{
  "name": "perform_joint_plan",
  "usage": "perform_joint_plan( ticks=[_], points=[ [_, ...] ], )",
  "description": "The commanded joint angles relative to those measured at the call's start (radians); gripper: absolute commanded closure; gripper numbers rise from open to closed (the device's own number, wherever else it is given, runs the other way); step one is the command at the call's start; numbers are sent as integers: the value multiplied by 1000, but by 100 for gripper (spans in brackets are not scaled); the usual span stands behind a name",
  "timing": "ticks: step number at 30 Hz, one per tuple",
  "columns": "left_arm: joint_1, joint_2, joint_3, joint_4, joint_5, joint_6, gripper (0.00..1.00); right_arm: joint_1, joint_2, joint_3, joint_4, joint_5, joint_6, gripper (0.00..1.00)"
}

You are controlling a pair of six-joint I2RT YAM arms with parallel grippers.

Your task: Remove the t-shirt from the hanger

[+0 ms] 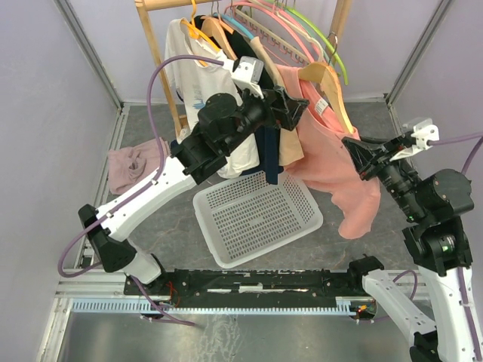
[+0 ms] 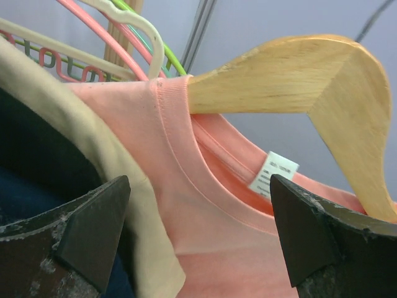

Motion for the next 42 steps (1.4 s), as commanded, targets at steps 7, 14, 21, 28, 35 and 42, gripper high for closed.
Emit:
perform_joint_plan(
  ticks=[7,14,21,28,35,42],
  points=[
    [-47,82,126,42,-142,79,12,-1,-71,29,118,-27,9,99],
    [-53,121,166,58,-162,89,24,-1,-90,25,105,-34,12,99],
    [-55,117,166,68,-158,103,62,-1,-90,19,94,-29,8,99],
    [-54,105,153,89,-126,143,97,-1,-86,8,88,-33,8,99],
    [-53,122,210,101,52,199,97,-1,-57,3,82,-43,12,99],
    [-63,170,372,48,152,212,97,-1,-11,-3,80,-52,11,99]
  ],
)
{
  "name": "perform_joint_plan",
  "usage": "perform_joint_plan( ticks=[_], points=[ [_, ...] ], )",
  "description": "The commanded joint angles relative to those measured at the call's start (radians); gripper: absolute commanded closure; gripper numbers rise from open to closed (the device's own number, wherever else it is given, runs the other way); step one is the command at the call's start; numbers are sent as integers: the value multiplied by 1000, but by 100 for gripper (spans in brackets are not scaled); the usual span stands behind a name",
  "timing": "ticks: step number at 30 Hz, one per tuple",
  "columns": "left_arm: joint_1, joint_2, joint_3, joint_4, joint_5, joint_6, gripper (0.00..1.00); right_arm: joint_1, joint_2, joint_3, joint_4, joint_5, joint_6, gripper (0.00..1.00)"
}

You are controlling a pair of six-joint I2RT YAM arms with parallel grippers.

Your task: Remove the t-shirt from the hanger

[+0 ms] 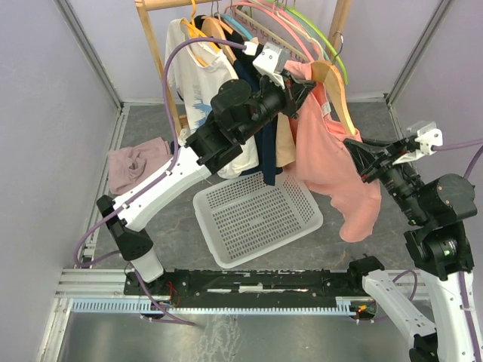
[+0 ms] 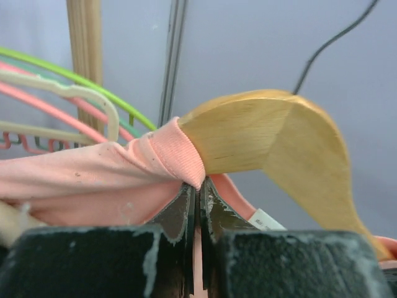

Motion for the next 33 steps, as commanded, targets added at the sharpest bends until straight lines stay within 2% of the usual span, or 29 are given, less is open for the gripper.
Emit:
perform_joint_plan(
  ticks=[1,5,13,33],
  points=[
    [-16,25,157,29,108,52,97,0,27,4,85,-38,12,99],
    [-21,53,218,-9,126,48,97,0,31,-10,101,-39,15,99],
    [-52,52,229,-36,160,38,97,0,38,-33,124,3,20,99],
    [-129,-18,137,-53,183,30,97,0,54,-56,153,53,35,99]
  ],
)
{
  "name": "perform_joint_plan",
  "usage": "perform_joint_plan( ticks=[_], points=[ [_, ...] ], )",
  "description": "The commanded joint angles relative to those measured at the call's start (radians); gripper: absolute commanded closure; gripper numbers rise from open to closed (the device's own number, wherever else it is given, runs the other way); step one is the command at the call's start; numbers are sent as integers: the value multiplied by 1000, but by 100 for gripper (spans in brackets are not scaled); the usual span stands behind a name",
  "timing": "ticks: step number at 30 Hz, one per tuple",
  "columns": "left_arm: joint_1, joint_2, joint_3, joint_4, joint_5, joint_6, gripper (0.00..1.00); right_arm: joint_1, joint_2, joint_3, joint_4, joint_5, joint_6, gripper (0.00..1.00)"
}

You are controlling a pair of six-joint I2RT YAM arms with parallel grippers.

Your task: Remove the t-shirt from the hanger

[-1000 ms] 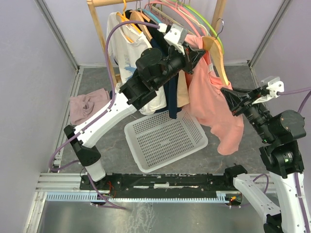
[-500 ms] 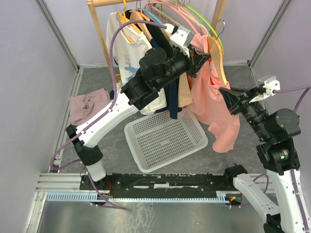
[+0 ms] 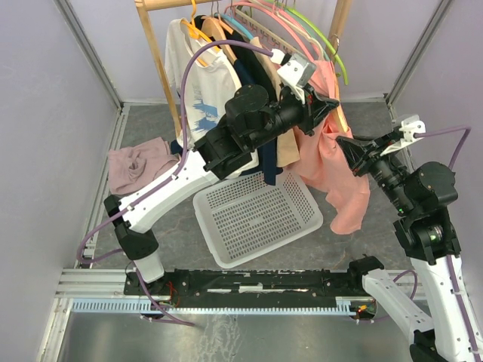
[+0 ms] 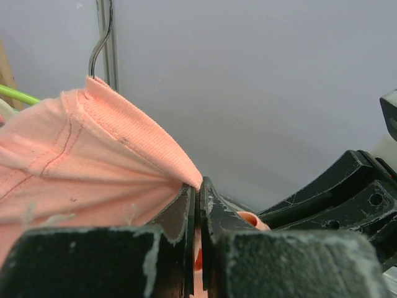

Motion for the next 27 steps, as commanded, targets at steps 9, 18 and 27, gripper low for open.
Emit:
perform_joint_plan(
  ticks=[9,18,27],
  points=[
    [-31,-121,-75,34,-92,19,64,1,-11,9,93,19,10,99],
    [-32,-158,-96,29,-198,96,32,1,-34,11,88,20,3,99],
    [-30,-131,-11,76,-254,198,17,0,-40,10,86,-3,2,99]
  ],
)
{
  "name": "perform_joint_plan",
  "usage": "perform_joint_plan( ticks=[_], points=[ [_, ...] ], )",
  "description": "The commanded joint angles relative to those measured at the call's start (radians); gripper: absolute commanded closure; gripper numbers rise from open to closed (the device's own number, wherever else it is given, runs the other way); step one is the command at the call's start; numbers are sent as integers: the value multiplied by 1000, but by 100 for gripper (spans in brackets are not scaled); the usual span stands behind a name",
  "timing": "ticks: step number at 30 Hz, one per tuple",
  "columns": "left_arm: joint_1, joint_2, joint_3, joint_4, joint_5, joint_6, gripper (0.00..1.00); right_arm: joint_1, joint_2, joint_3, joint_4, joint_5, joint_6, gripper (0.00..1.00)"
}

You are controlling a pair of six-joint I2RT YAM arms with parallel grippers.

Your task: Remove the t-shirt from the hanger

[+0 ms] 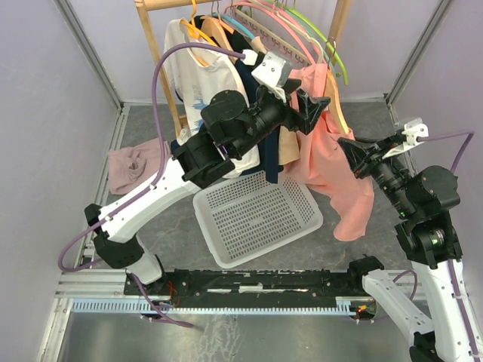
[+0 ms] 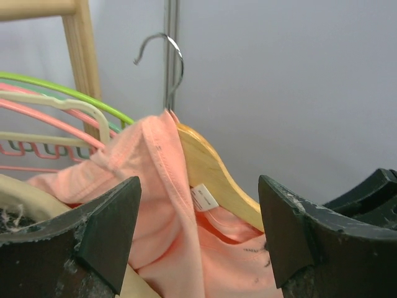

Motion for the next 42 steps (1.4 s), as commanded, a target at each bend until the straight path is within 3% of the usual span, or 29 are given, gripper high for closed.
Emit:
perform_joint_plan(
  ticks=[1,12,26,36,42],
  points=[
    [-2,19,114,57,-42,119,16,1,-19,15,91,-14,1,99],
    [-1,216,367,13,-43,205,14,1,-20,29,75,-46,-6,99],
    [24,233,344,19,-69,195,19,1,-38,22,91,-99,1,99],
    [42,251,347,35,-45,185,52,1,-38,26,85,-137,4,99],
    [42,255,342,46,-54,192,95,0,-23,55,32,-129,4,98]
  ],
)
